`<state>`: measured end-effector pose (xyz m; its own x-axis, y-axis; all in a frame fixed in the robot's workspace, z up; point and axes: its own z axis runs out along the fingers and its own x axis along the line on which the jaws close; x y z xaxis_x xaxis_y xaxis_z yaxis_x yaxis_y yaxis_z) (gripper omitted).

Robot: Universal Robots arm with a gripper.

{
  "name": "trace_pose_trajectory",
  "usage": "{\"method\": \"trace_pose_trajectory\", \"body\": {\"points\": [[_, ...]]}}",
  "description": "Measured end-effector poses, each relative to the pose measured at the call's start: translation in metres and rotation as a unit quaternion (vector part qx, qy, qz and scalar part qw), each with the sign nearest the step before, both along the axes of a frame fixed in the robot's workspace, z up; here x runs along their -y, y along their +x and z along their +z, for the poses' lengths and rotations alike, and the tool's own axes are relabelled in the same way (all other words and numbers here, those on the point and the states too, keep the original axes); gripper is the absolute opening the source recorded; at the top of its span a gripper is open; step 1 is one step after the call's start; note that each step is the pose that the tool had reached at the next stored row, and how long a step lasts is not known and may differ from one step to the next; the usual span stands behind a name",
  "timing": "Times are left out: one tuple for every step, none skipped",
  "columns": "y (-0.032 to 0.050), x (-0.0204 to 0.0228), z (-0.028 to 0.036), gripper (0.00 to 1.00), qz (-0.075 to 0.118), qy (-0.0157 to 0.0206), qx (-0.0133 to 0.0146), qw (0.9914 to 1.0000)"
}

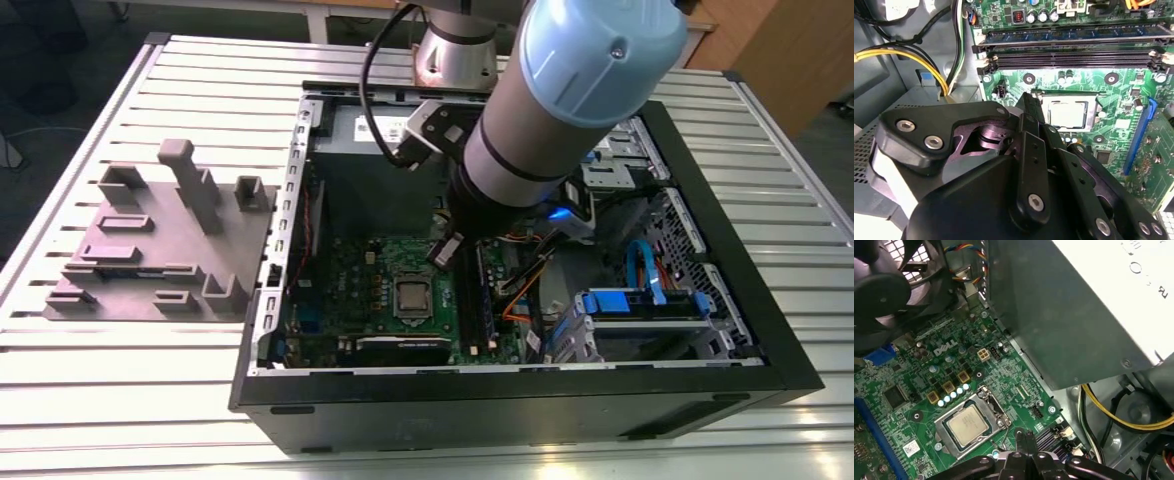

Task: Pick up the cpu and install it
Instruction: 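Install the first cpu locking lever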

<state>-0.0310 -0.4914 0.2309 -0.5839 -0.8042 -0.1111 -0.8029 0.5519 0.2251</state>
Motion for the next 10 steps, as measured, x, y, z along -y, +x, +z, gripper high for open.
{"method": "trace_pose_trajectory", "body": {"points": [[-0.0007,0.0001,0.0000,0.11,0.002,0.0001,0.0012,1.00000],[-0.0011,0.0002,0.0000,0.11,0.004,0.0001,0.0025,0.99999],[-0.0014,0.0003,-0.0001,0.11,0.006,0.0001,0.0041,0.99998],[-0.0016,0.0004,0.0000,0.11,0.008,0.0001,0.0059,0.99995],[-0.0018,0.0004,-0.0001,0.11,0.011,0.0000,0.0076,0.99991],[-0.0019,0.0005,-0.0001,0.11,0.013,0.0001,0.0091,0.99987],[-0.0021,0.0004,-0.0001,0.11,0.015,0.0001,0.0105,0.99983],[-0.0025,0.0005,-0.0001,0.11,0.017,0.0001,0.0117,0.99979],[-0.0030,0.0004,0.0000,0.11,0.018,0.0001,0.0123,0.99976],[-0.0034,0.0004,0.0000,0.11,0.019,0.0000,0.0127,0.99975]]}}
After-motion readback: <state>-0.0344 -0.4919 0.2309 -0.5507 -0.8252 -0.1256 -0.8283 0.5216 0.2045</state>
